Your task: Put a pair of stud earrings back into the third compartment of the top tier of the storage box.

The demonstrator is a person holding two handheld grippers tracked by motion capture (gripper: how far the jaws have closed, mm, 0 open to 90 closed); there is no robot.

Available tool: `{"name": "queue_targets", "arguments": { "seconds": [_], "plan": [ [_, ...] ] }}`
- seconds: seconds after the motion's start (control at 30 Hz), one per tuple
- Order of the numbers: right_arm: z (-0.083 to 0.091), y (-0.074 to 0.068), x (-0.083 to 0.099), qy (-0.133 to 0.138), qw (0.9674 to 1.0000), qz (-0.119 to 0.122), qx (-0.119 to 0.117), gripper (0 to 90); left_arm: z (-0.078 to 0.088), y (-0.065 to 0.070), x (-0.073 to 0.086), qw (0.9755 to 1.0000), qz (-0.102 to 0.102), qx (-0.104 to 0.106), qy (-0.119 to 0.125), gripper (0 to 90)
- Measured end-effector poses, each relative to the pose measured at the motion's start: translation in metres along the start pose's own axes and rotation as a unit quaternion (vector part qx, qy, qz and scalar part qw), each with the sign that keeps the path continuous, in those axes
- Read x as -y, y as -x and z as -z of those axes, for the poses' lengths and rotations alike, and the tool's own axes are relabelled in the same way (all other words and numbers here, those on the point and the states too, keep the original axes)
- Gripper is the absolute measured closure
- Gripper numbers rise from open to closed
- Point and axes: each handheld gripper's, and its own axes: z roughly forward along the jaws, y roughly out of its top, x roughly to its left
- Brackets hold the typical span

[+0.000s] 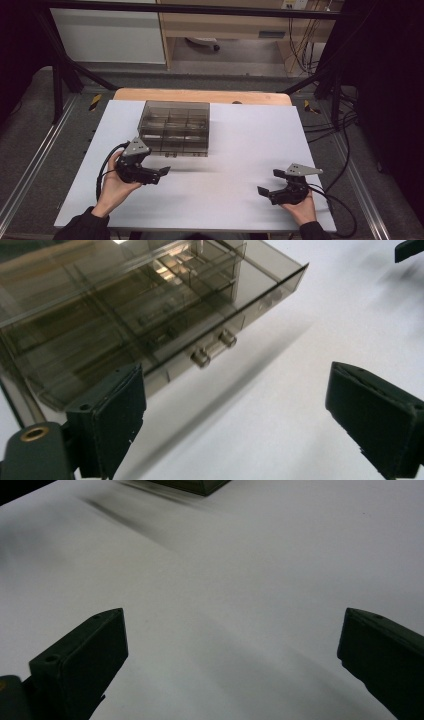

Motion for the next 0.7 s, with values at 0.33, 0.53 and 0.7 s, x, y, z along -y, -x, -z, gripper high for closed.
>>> {"name": "queue_targets", "arguments": {
  "seconds": [0.33, 0.53, 0.7],
  "plan": [
    [0.000, 0.000, 0.000, 0.000, 1.0000, 0.001, 0.001, 0.4, 0.007, -0.008, 0.039, 0.9999, 0.013, -0.004, -0.002, 7.5],
    [0.000, 0.000, 0.000, -0.002, 1.0000, 0.000, 0.001, 0.4, 0.008, -0.017, 0.061, 0.9998, 0.020, -0.009, -0.002, 7.6],
    [0.000, 0.000, 0.000, -0.002, 1.0000, -0.001, 0.001, 0.4, 0.010, -0.025, 0.073, 0.9995, 0.026, -0.017, 0.000, 7.5]
  ]
}}
